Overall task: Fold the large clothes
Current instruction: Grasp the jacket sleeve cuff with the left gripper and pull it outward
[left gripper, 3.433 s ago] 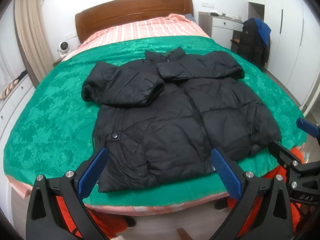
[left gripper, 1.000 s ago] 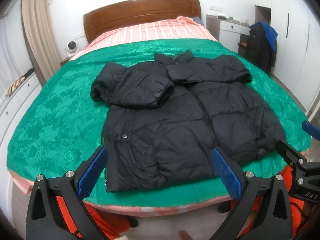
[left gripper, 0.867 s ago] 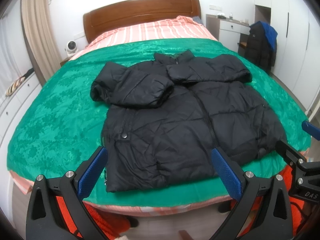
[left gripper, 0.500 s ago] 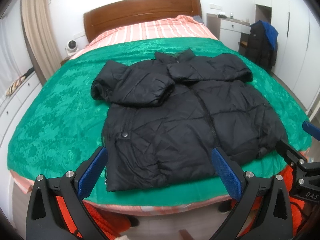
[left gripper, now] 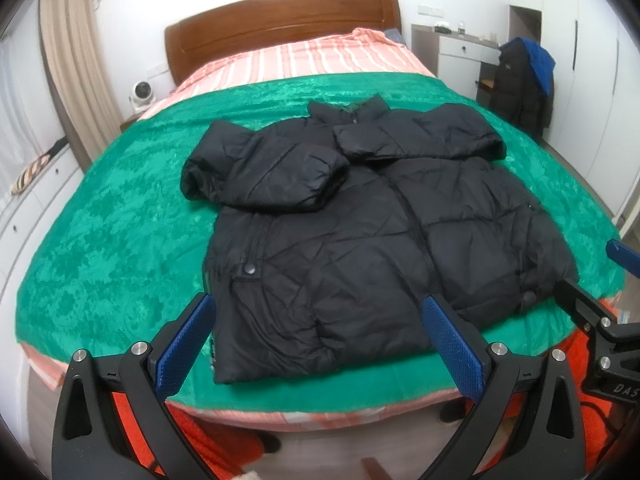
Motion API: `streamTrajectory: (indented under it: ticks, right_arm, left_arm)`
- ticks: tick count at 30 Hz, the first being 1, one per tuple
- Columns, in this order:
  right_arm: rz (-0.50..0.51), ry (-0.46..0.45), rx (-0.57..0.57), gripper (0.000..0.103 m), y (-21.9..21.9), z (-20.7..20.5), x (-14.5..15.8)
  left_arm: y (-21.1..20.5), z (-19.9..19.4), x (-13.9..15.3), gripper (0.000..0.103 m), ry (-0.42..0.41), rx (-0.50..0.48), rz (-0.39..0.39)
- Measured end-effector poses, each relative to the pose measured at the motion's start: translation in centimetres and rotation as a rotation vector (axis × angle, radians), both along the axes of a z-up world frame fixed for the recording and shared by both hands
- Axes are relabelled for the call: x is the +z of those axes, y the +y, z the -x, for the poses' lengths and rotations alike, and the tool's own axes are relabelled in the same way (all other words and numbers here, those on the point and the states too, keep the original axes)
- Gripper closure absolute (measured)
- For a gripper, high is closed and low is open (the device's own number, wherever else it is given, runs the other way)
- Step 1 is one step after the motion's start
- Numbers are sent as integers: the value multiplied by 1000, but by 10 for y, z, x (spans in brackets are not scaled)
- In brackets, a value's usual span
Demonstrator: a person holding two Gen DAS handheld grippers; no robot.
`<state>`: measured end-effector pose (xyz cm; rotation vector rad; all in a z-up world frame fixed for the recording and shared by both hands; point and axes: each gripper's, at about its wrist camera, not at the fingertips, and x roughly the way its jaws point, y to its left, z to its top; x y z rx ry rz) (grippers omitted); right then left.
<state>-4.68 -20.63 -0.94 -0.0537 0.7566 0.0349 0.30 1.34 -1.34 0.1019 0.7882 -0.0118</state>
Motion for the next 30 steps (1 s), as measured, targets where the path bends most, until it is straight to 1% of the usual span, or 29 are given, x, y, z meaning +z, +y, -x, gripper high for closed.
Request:
streamTrajectory:
  ticks: [1, 3, 5, 7, 9, 10, 11, 12, 13, 14, 16, 17, 18, 19, 20, 21, 22, 24, 25, 26, 28, 29, 30]
  right_arm:
    - [3, 2, 0, 0, 0, 0, 0]
    - [7, 5, 0, 0, 1, -2, -1]
    - [5, 4, 2, 0, 2, -3, -2]
    - [3, 3, 5, 0, 3, -3, -3]
    - [0, 2, 10, 0, 4, -2, -4]
    - [0, 0, 12, 0, 4, -1, -4]
    - [2, -4, 10, 0, 3, 1, -4]
    - [4, -7, 6, 0, 2, 2, -3]
    - [4, -9, 2, 0, 1, 2, -3]
    - [4, -10, -4, 0, -1, 3, -3]
    - [6, -14, -19, 0, -7, 7, -2]
    - [9, -14, -26, 0, -10, 9, -3]
    - [10, -13, -31, 0, -13, 10, -3]
    - [11, -11, -38, 0, -16, 11, -4]
    - [13, -7, -46, 0, -20, 13, -6]
    - [15, -2, -53, 0, -24, 13, -7]
    - [13, 5, -64, 0, -28, 13, -10]
    - [-1, 19, -88, 0, -37, 11, -15]
    - [-11, 26, -98, 0, -41, 10, -18]
    - [-23, 34, -108, 0, -44, 8, -21]
    - [-36, 42, -109, 0, -44, 4, -24]
    - [-40, 46, -104, 0, -42, 3, -26]
    - [-43, 48, -94, 0, -38, 1, -27]
  left_arm:
    - [3, -4, 1, 0, -6, -3, -8]
    - [17, -22, 7, 0, -27, -15, 5]
    - [37, -57, 10, 0, -33, -35, 9]
    - [43, -93, 4, 0, -4, -75, -8]
    - [45, -136, -7, 0, 65, -138, -4]
    - [42, -161, -18, 0, 107, -182, -2]
    - [38, -177, -28, 0, 135, -201, -17]
    - [31, -196, -44, 0, 168, -213, -53]
    - [26, -206, -55, 0, 188, -217, -79]
    - [18, -220, -73, 0, 219, -225, -119]
    - [6, -236, -102, 0, 260, -235, -186]
    - [5, -239, -111, 7, 247, -225, -205]
    - [8, -240, -112, 35, 228, -208, -198]
    - [15, -241, -109, 45, 227, -180, -157]
    - [26, -239, -101, 65, 222, -155, -92]
    - [37, -235, -90, 76, 205, -131, -36]
    - [53, -230, -75, 78, 187, -104, 22]
    - [101, -211, -35, 83, 117, -29, 145]
    - [121, -202, -21, 84, 91, 3, 183]
    - [155, -189, -2, 85, 52, 64, 243]
    - [222, -167, 23, 86, -6, 190, 335]
    - [263, -152, 31, 87, -36, 277, 380]
    - [295, -140, 33, 87, -58, 350, 404]
